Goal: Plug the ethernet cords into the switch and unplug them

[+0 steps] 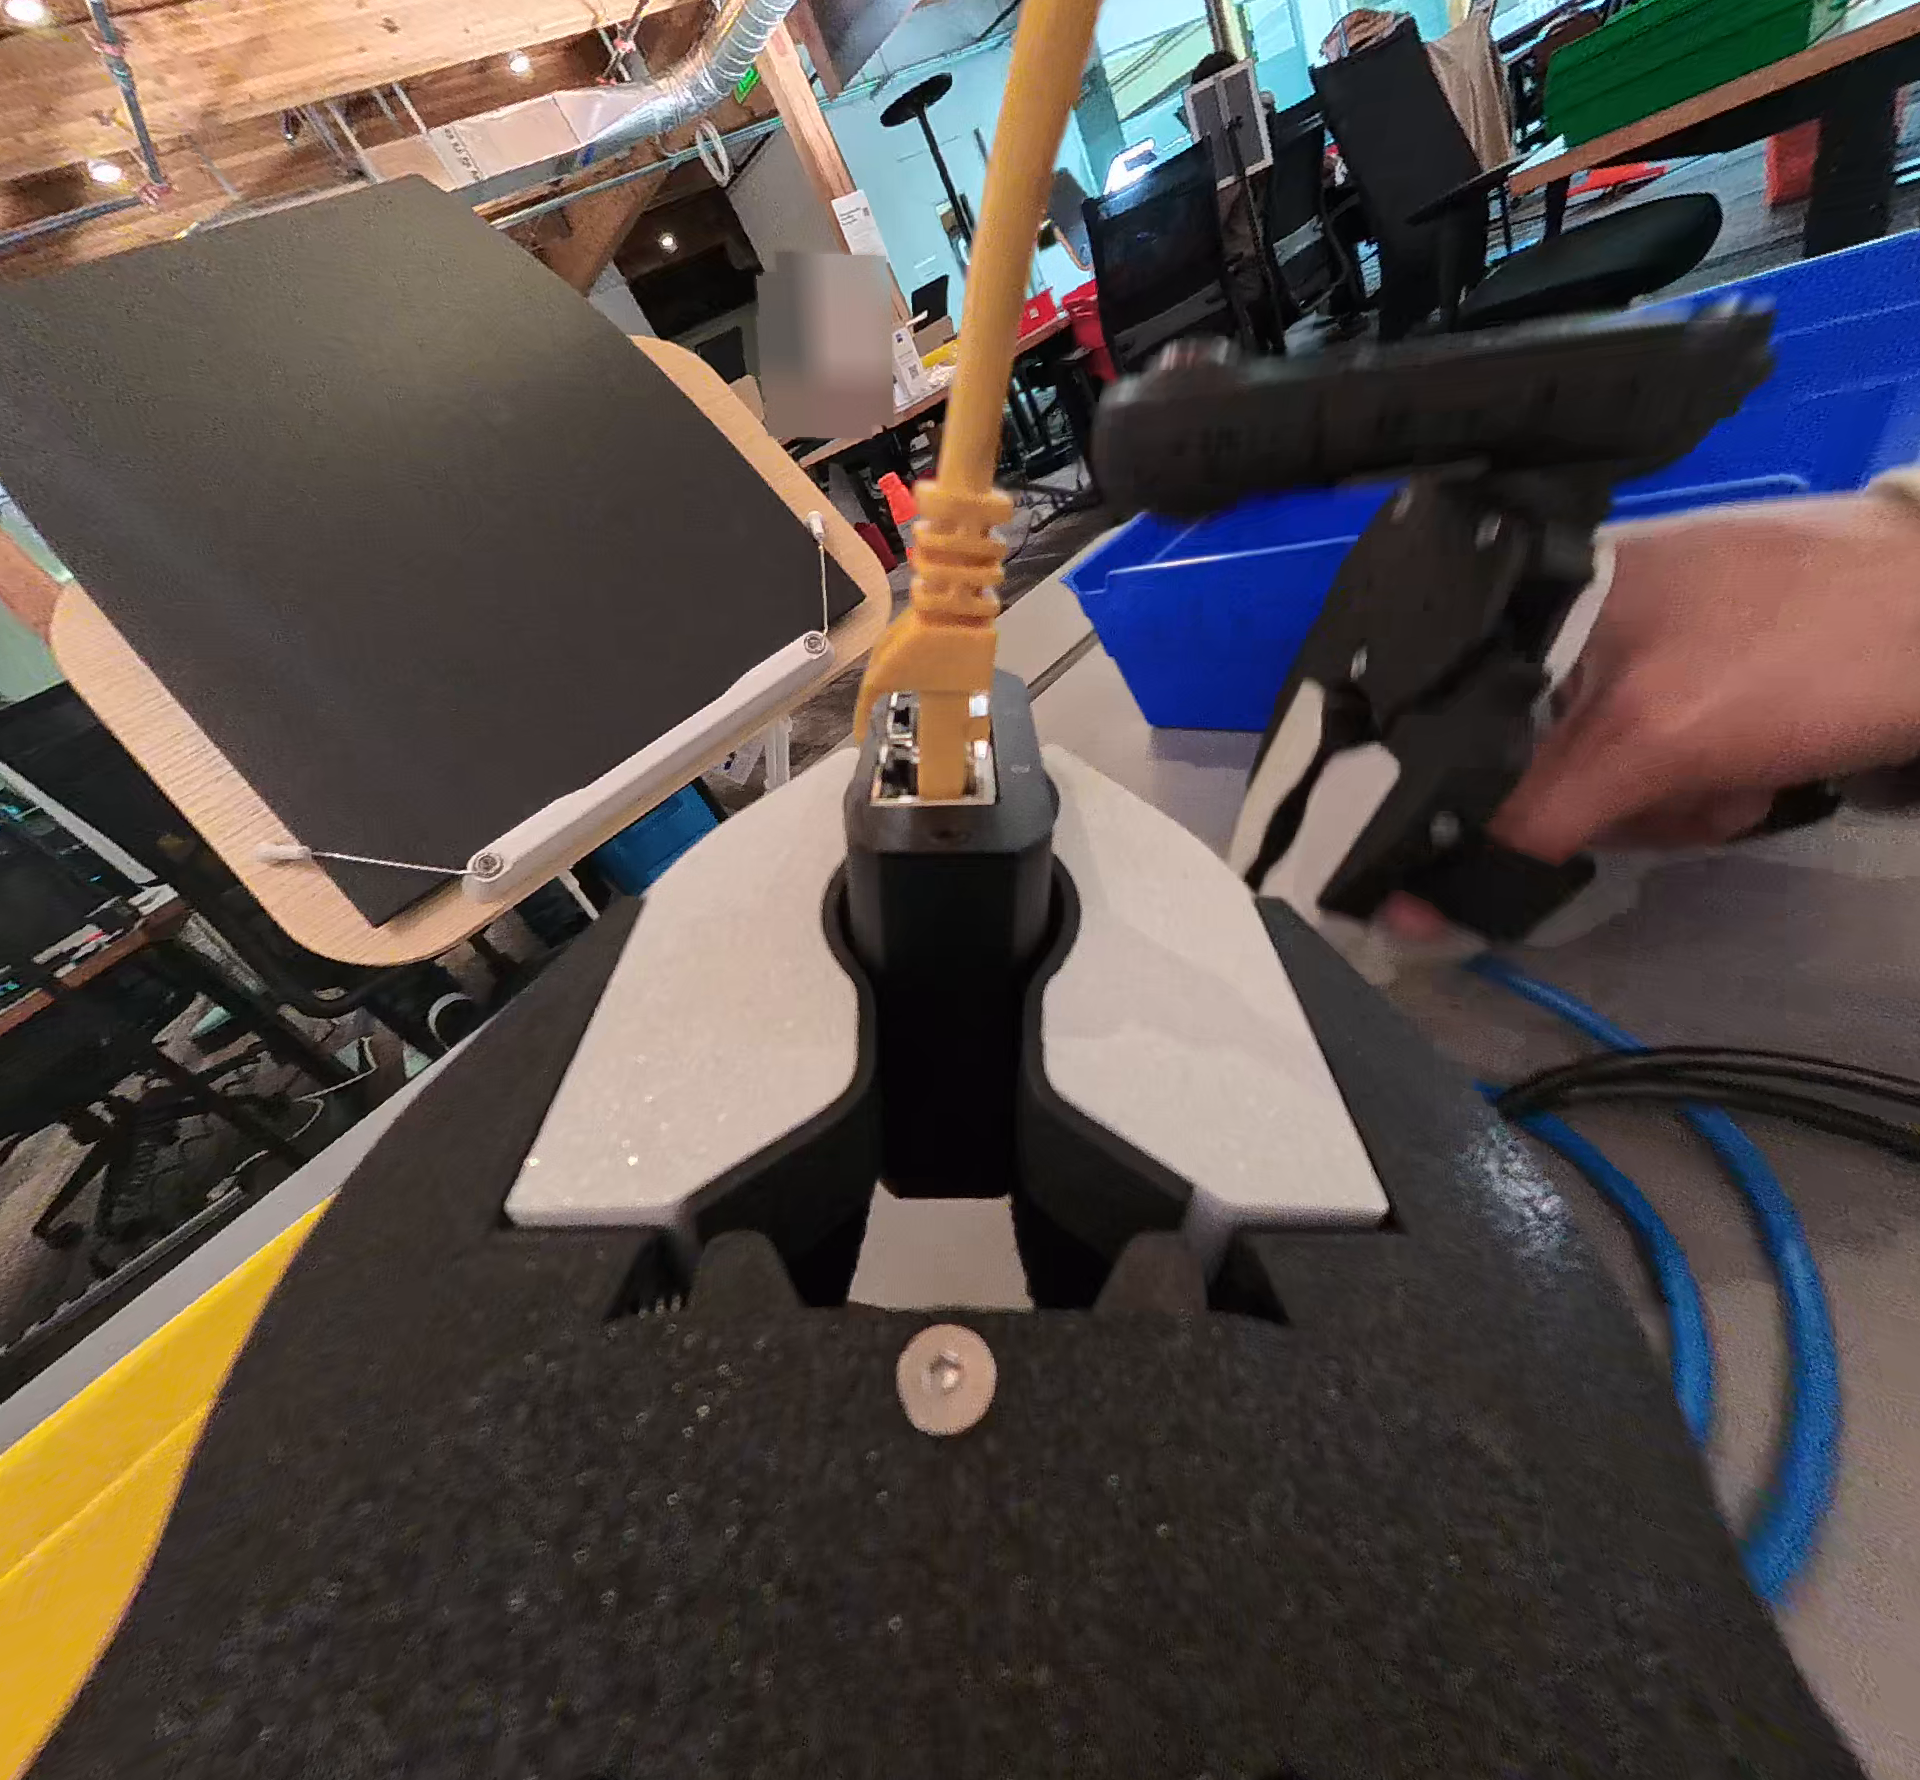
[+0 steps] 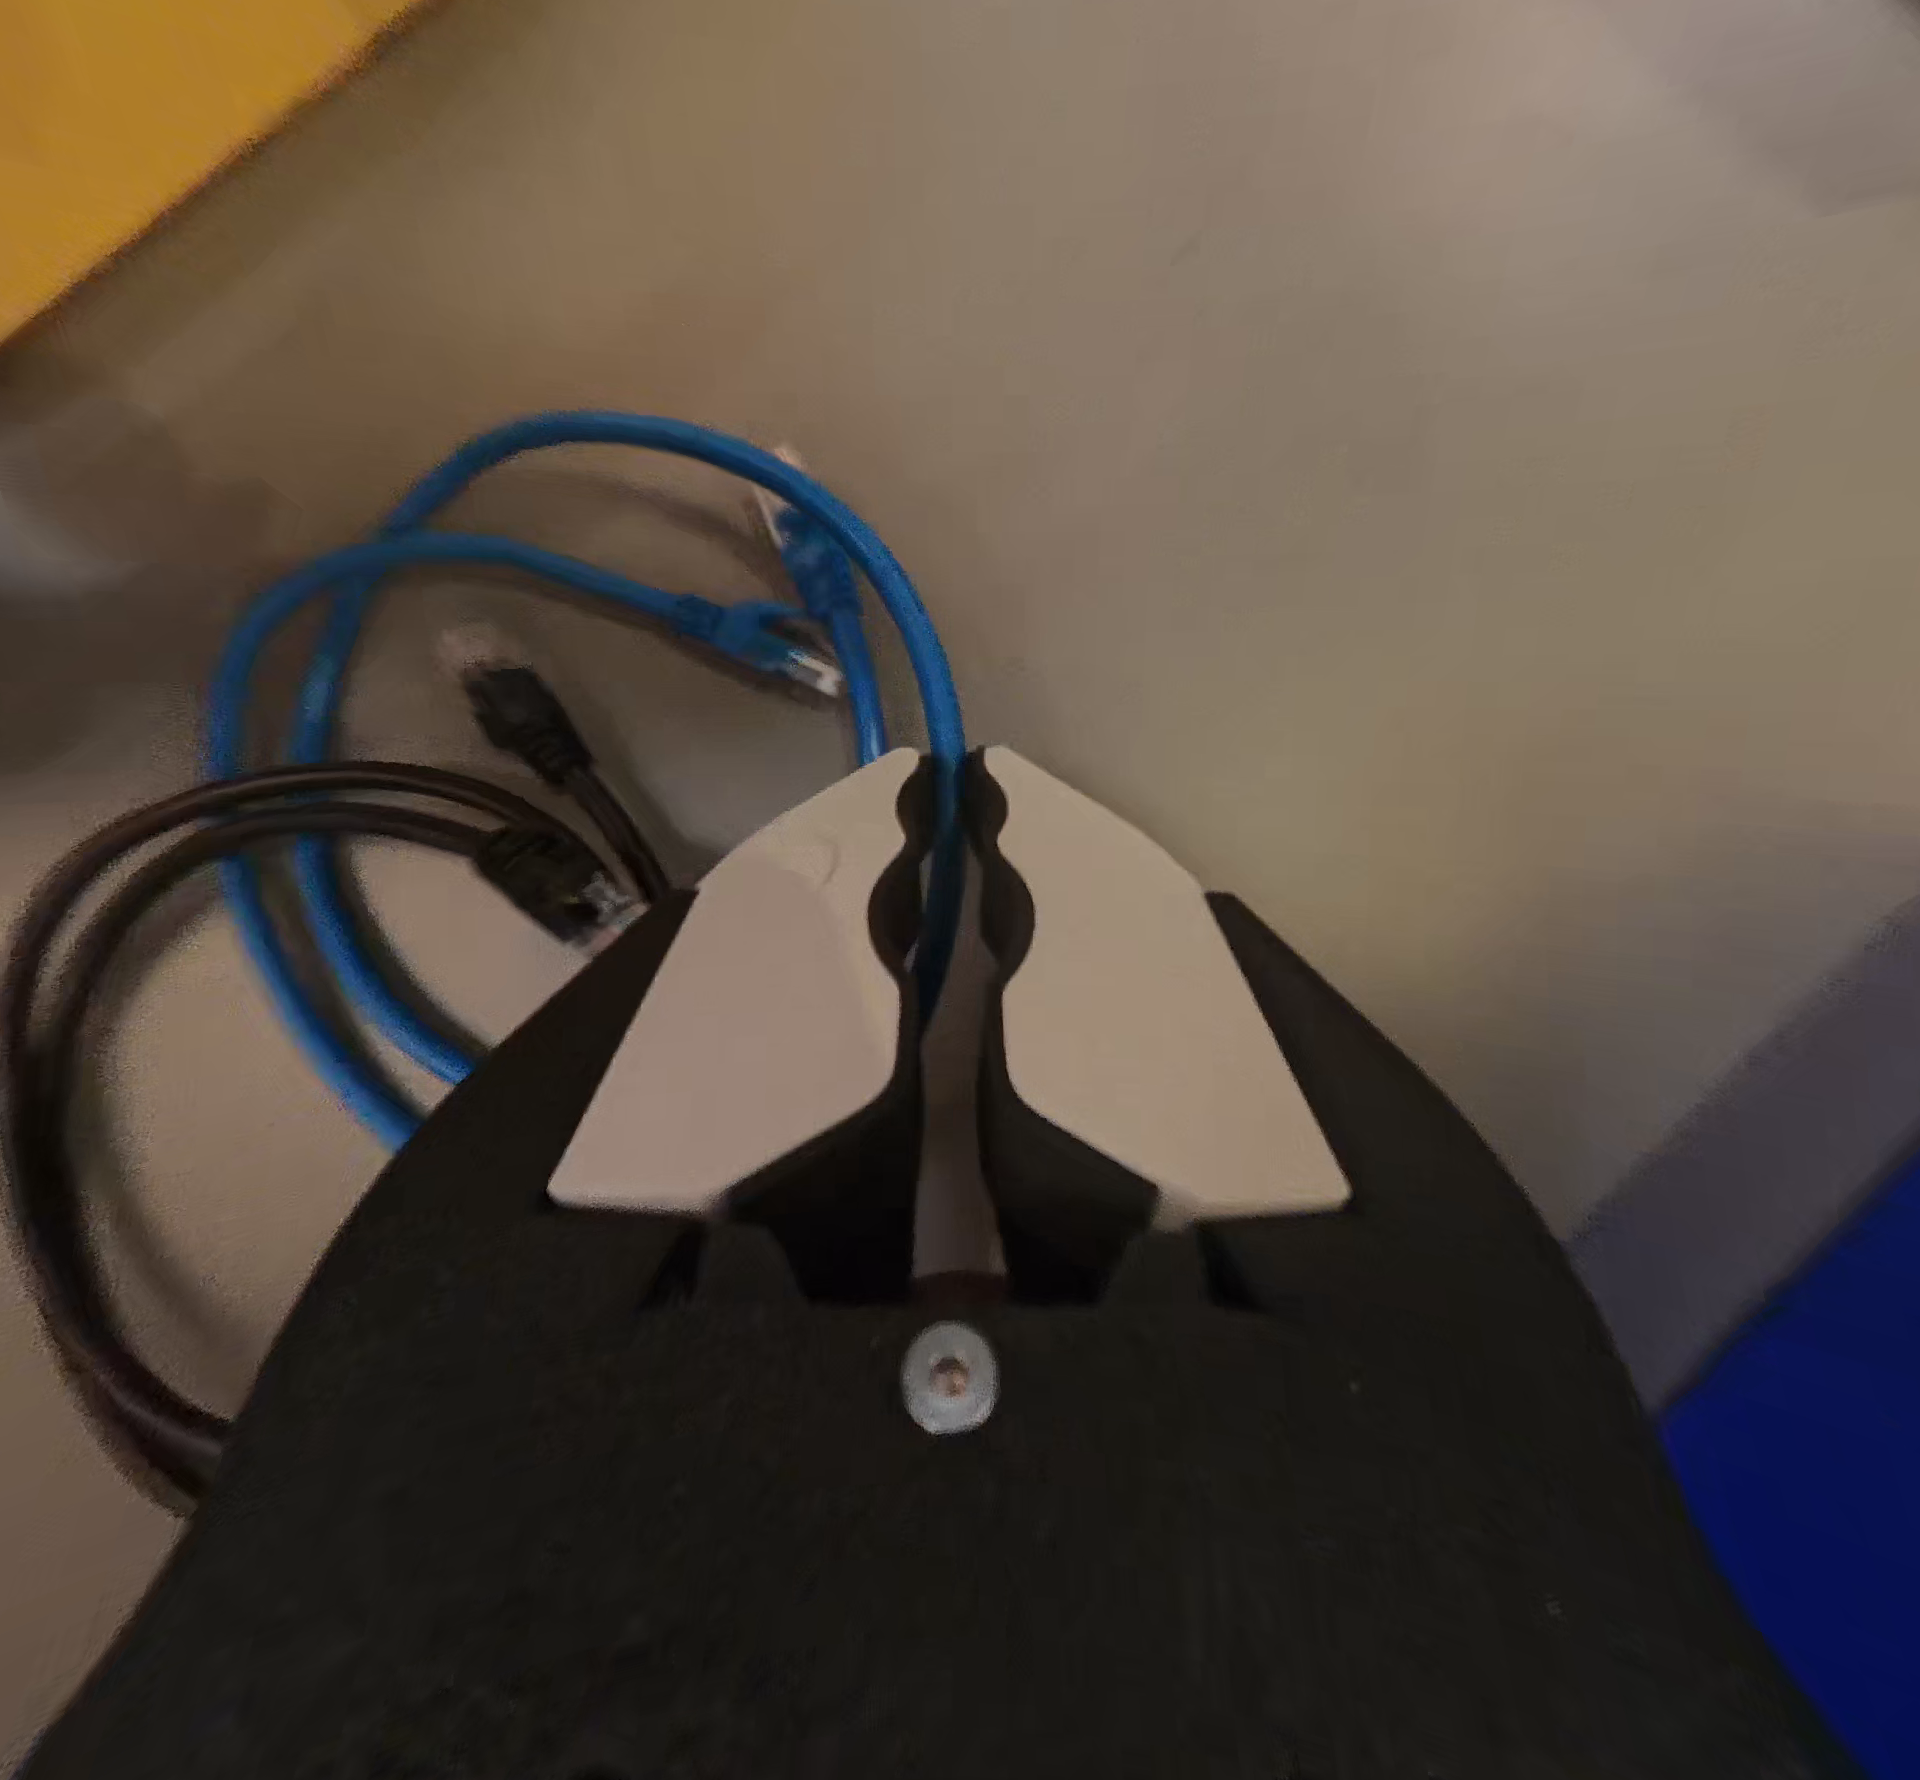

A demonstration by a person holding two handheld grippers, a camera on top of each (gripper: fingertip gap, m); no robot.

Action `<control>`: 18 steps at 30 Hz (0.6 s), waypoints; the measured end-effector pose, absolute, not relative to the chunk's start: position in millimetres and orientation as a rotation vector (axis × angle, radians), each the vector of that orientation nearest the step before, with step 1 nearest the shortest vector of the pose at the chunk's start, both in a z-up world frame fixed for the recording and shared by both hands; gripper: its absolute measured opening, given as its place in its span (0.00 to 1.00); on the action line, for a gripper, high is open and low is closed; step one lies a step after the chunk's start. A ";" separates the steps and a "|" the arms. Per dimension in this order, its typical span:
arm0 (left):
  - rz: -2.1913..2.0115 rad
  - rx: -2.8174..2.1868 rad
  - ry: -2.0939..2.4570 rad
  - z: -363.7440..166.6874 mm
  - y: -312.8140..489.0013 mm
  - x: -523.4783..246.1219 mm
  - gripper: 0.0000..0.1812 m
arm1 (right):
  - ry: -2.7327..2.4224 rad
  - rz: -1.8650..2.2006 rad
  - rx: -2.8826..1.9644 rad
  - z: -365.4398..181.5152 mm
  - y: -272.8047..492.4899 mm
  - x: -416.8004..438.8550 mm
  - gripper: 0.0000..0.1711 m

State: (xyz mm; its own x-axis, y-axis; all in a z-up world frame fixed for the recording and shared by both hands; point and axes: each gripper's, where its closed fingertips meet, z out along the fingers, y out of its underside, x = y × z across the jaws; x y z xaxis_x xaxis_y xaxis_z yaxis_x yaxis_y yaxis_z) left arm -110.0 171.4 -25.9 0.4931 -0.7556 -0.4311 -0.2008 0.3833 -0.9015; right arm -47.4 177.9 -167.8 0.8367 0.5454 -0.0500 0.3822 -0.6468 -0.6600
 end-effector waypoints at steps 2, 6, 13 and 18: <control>-0.440 -1.168 1.015 -25.0 174.8 -112.7 0.14 | -0.581 0.301 -2.280 -135.6 184.6 -32.8 0.03; -0.448 -1.216 0.959 -23.8 185.8 -120.7 0.14 | -0.500 0.048 -2.069 -47.6 187.3 6.2 0.03; -0.406 -1.246 0.873 -19.3 197.7 -132.5 0.14 | -0.627 -0.133 -1.806 26.5 142.5 -13.2 0.03; -0.422 -1.268 0.848 -17.9 201.3 -136.7 0.14 | -0.711 -0.335 -1.973 -74.5 107.6 -9.8 0.03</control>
